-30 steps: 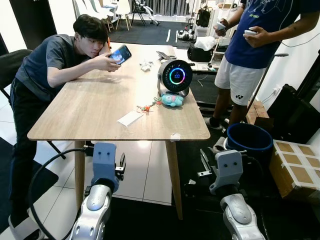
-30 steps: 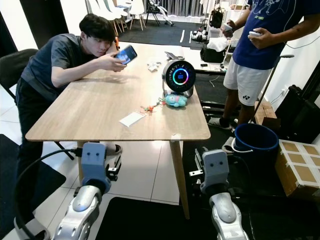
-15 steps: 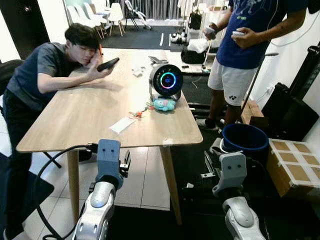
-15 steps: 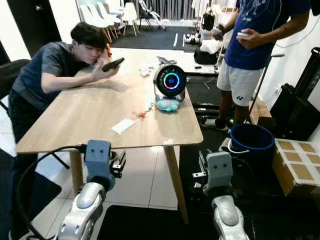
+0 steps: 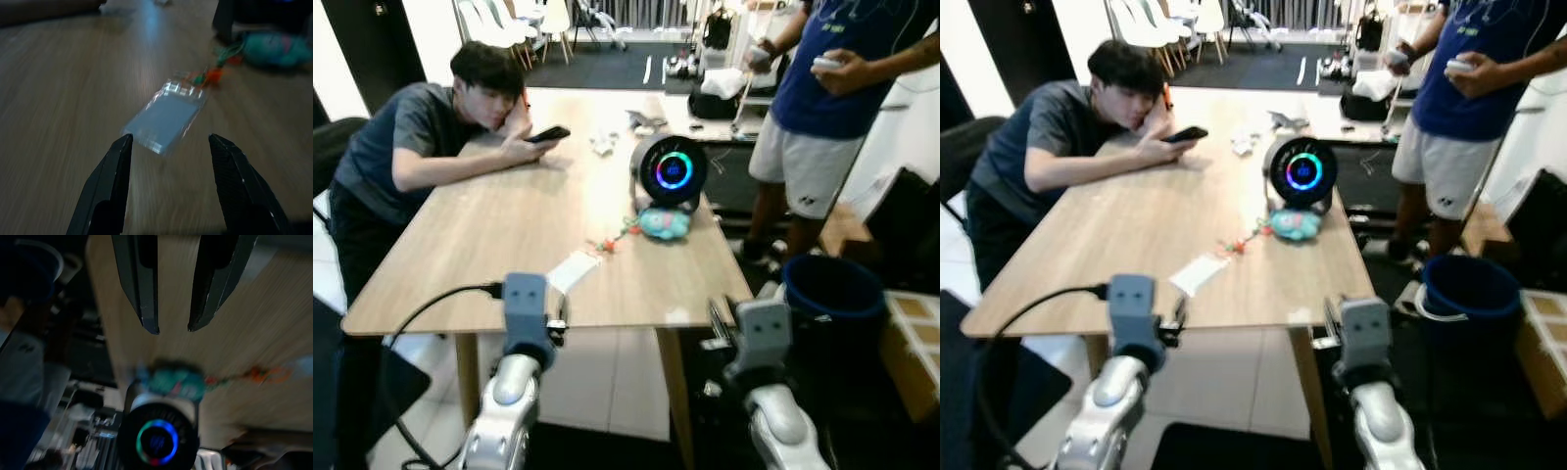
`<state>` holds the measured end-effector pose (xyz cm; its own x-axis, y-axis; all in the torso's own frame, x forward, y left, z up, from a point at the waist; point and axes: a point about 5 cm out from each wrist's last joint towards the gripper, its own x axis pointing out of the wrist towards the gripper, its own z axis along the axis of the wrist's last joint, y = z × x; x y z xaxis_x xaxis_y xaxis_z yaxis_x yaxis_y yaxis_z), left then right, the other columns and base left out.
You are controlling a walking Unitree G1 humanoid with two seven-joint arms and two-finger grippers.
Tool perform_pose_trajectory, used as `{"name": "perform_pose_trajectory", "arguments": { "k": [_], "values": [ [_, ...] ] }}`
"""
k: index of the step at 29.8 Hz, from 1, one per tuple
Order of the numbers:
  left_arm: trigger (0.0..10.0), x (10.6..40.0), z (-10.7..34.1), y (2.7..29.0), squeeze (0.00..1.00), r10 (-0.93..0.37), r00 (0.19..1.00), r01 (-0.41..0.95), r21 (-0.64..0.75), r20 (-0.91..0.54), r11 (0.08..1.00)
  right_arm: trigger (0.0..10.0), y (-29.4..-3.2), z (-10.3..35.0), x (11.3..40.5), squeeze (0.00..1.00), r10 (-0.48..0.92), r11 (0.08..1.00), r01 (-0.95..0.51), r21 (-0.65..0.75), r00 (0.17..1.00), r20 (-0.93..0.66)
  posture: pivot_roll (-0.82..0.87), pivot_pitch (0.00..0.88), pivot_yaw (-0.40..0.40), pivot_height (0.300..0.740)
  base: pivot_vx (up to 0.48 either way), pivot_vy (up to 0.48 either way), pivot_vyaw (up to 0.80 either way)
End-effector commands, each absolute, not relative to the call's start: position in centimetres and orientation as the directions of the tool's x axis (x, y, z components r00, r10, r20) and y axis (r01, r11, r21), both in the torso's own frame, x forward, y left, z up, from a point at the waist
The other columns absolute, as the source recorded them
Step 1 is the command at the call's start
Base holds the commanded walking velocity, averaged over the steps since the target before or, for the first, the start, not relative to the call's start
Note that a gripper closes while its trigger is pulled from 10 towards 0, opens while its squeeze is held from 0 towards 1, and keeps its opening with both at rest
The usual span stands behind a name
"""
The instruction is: Hang keys on a hook
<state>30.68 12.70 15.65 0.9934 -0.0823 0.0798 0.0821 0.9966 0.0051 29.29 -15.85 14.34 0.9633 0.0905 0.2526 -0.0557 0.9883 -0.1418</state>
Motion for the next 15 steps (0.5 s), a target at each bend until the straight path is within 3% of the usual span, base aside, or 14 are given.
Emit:
{"name": "perform_pose_trajectory", "arguments": {
  "k": [1, 5, 15],
  "values": [
    [10.0, 30.47, 15.26, 13.13, 0.0, -0.066, 0.996, 0.065, 0.011, 0.061, 0.998, 10.0, -15.7, 13.81, 29.04, 0.0, 0.088, 0.99, -0.059, -0.132, 0.969, 0.231, 0.0, 0.142, 0.022, 0.74, 0.356, 0.0, -0.48],
    [10.0, 30.5, 15.25, 13.13, 0.0, -0.066, 0.996, 0.066, 0.011, 0.06, 0.998, 10.0, -15.66, 13.8, 29.08, 0.0, 0.089, 0.989, -0.059, -0.132, 0.969, 0.231, 0.0, 0.139, 0.022, 0.74, 0.357, 0.0, -0.52],
    [10.0, 30.71, 15.27, 13.03, 0.0, -0.072, 0.996, 0.071, 0.014, 0.06, 0.997, 10.0, -15.59, 13.81, 29.29, 0.0, 0.094, 0.987, -0.06, -0.149, 0.968, 0.231, 0.0, 0.129, 0.025, 0.74, 0.344, 0.0, 0.0]
  ]
}}
